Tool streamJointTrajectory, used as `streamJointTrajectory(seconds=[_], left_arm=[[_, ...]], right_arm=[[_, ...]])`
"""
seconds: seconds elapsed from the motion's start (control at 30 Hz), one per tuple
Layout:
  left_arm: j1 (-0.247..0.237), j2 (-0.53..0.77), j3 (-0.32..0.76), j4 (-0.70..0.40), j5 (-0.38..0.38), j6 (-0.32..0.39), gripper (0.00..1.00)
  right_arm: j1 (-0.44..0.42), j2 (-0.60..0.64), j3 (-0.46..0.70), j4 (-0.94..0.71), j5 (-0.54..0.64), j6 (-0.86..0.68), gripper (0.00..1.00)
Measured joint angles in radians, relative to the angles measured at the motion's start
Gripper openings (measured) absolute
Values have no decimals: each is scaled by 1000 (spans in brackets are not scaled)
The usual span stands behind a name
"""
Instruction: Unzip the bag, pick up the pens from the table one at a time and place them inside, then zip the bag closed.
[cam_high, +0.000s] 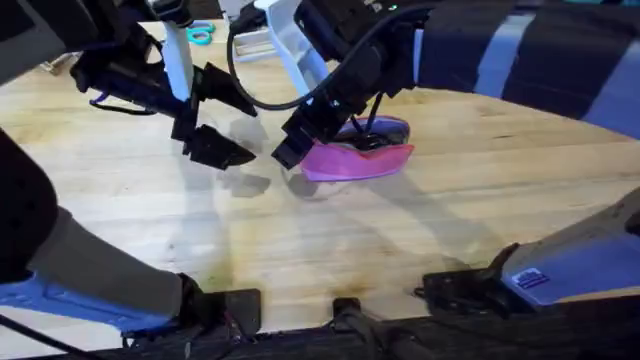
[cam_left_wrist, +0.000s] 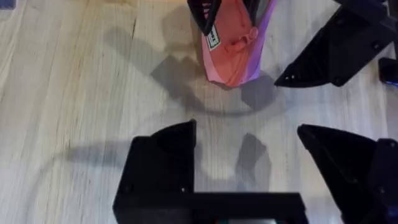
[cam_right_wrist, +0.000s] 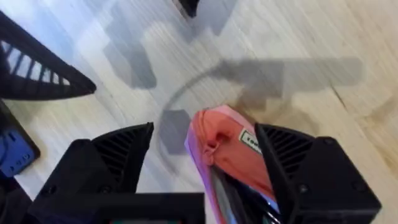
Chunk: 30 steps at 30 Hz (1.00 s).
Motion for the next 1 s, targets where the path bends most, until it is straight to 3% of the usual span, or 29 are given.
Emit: streamJointTrajectory(seconds=[0.23, 0.5, 0.67, 1.0], left_arm=[[0, 0, 0, 0, 0, 0, 993], [0, 0, 0, 0, 0, 0, 993], [0, 0, 0, 0, 0, 0, 993], [0, 0, 0, 0, 0, 0, 993]], right_arm=[[0, 40, 0, -11, 1, 31, 964], [0, 43, 0, -11, 4, 68, 365], [1, 43, 0, -7, 0, 91, 116], [0, 43, 0, -7, 0, 120, 102]])
